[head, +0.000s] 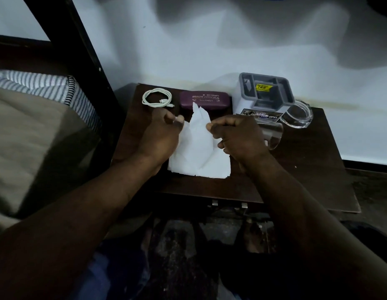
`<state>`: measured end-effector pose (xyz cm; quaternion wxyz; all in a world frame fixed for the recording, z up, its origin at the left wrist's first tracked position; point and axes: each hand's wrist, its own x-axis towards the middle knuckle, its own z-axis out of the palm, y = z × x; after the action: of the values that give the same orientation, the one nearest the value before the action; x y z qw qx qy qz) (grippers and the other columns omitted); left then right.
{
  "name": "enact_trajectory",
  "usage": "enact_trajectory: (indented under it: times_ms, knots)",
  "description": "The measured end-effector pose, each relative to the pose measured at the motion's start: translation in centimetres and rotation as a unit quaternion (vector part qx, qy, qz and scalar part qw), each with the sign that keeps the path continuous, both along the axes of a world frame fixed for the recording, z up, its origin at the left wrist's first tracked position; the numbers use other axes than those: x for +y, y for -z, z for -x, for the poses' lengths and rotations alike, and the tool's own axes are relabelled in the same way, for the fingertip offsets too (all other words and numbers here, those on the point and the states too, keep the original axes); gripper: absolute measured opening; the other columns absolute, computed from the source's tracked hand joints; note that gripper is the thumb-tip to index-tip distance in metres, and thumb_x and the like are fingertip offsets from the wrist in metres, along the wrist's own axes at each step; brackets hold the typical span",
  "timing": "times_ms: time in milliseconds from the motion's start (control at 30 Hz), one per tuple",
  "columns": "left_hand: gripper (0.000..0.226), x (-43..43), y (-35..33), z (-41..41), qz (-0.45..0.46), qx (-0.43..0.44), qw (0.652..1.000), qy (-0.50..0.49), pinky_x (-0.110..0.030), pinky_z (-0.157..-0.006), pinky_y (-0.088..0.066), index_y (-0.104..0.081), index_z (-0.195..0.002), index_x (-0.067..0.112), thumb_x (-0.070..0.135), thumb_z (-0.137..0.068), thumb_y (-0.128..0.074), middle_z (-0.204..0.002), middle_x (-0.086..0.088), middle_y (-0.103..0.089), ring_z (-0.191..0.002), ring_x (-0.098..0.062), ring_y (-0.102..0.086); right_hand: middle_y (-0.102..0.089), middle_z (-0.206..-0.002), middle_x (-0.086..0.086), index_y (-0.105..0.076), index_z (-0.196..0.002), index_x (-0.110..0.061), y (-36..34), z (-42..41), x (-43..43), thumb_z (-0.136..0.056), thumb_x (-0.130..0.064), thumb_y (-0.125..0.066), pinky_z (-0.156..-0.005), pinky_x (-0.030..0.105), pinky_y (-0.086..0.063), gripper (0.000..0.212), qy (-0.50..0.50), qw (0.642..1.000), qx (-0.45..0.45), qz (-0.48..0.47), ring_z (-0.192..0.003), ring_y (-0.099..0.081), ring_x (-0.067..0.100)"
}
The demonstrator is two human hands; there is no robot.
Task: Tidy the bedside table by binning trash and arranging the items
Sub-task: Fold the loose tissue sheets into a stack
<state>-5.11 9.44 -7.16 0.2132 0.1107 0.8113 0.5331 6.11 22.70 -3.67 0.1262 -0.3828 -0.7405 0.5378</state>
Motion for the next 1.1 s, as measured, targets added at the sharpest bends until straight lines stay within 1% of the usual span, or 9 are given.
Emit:
enact_trajectory:
  times_ms: [133, 267, 433, 567, 633, 800, 900, 1000, 1100]
  knots:
    - [0.04, -0.4, -1.0, -0.3, -0.057, -0.136, 0.989, 0.029, -0.035, -0.085, -0.055, -0.077, -0.088, 0.04, 0.069, -0.094, -0.05, -0.096, 0.014, -0.077, -0.096, -0.009, -0.07, -0.071, -0.064, -0.012, -0.078, -0.078, -0.029, 0.2, 0.4, -0.6, -0.09, -0.023, -0.079, -0.043, 0.011, -0.042, 0.013, 0.009, 1.0, -0.015, -0.018, -0.045, -0.058, -0.005]
    - [0.022, -0.5, -1.3, -0.2, -0.036, -0.128, 0.989, 0.062, -0.05, -0.093, -0.055, -0.077, -0.102, 0.015, 0.032, -0.096, -0.065, -0.107, -0.006, -0.077, -0.109, -0.03, -0.069, -0.072, -0.067, -0.001, -0.079, -0.083, -0.02, 0.2, 0.8, -1.3, -0.091, -0.017, -0.077, -0.04, 0.012, -0.041, 0.009, 0.009, 1.0, -0.002, 0.01, -0.042, -0.056, -0.003]
    - [0.021, -0.5, -1.1, 0.3, -0.017, -0.147, 0.989, 0.011, -0.046, -0.089, -0.056, -0.072, -0.105, 0.007, 0.025, -0.098, -0.063, -0.109, -0.012, -0.075, -0.104, -0.031, -0.07, -0.072, -0.063, -0.006, -0.076, -0.076, -0.024, 0.9, 0.9, -1.0, -0.089, -0.02, -0.076, -0.048, 0.019, -0.047, 0.014, 0.033, 0.999, -0.01, -0.022, -0.048, -0.063, 0.003]
    - [0.018, -0.6, -0.5, 0.8, 0.006, -0.122, 0.992, -0.018, -0.03, -0.06, -0.045, -0.069, -0.095, 0.004, 0.022, -0.093, -0.069, -0.095, -0.013, -0.071, -0.083, -0.025, -0.062, -0.075, -0.065, -0.006, -0.076, -0.074, -0.024, 1.6, 0.5, -0.3, -0.087, -0.023, -0.069, -0.069, 0.039, -0.064, 0.014, 0.048, 0.995, -0.052, -0.064, -0.058, -0.072, 0.011]
    - [0.02, -0.7, -0.5, 0.8, 0.008, -0.126, 0.992, -0.017, -0.033, -0.066, -0.053, -0.071, -0.097, 0.0, 0.019, -0.091, -0.073, -0.096, -0.011, -0.075, -0.085, -0.027, -0.068, -0.076, -0.068, -0.004, -0.075, -0.074, -0.024, 1.8, 0.3, -0.2, -0.088, -0.03, -0.069, -0.078, 0.048, -0.065, 0.017, 0.05, 0.994, -0.061, -0.08, -0.067, -0.076, 0.017]
    - [0.016, -0.8, -0.3, 0.6, 0.012, -0.142, 0.99, 0.005, -0.039, -0.075, -0.062, -0.074, -0.091, 0.003, 0.015, -0.083, -0.081, -0.091, -0.004, -0.078, -0.088, -0.023, -0.074, -0.075, -0.066, 0.004, -0.072, -0.072, -0.007, 1.9, 0.5, -0.5, -0.087, -0.074, -0.062, -0.074, 0.05, -0.065, 0.068, 0.024, 0.994, -0.091, -0.053, -0.058, -0.076, 0.021]
    - [0.009, -0.8, 0.0, 0.5, 0.015, -0.141, 0.99, 0.009, -0.024, -0.056, -0.056, -0.074, -0.078, 0.012, 0.013, -0.081, -0.083, -0.081, 0.004, -0.077, -0.078, -0.015, -0.073, -0.071, -0.062, 0.008, -0.064, -0.063, -0.006, 2.1, 0.7, -0.8, -0.084, -0.08, -0.06, -0.078, 0.044, -0.064, 0.077, 0.005, 0.99, -0.105, -0.093, -0.062, -0.074, 0.02]
    - [0.011, -0.9, 0.3, 0.7, 0.03, -0.131, 0.991, 0.004, -0.019, -0.049, -0.051, -0.073, -0.076, 0.013, 0.014, -0.082, -0.083, -0.079, 0.006, -0.075, -0.073, -0.011, -0.069, -0.077, -0.106, 0.001, -0.075, -0.1, -0.018, 2.5, 0.6, -0.8, -0.086, -0.059, -0.074, -0.089, 0.024, -0.047, 0.044, -0.019, 0.969, -0.149, -0.195, -0.103, -0.072, 0.02]
    - [0.022, -1.0, 0.6, 0.7, 0.038, -0.106, 0.994, 0.0, -0.027, -0.06, -0.05, -0.071, -0.093, -0.004, 0.01, -0.081, -0.082, -0.084, -0.005, -0.073, -0.069, -0.018, -0.064, -0.073, -0.127, 0.0, -0.073, -0.12, -0.014, 2.6, 0.2, -0.3, -0.088, -0.035, -0.077, -0.088, 0.019, -0.038, 0.039, -0.033, 0.956, -0.163, -0.244, -0.118, -0.067, 0.019]
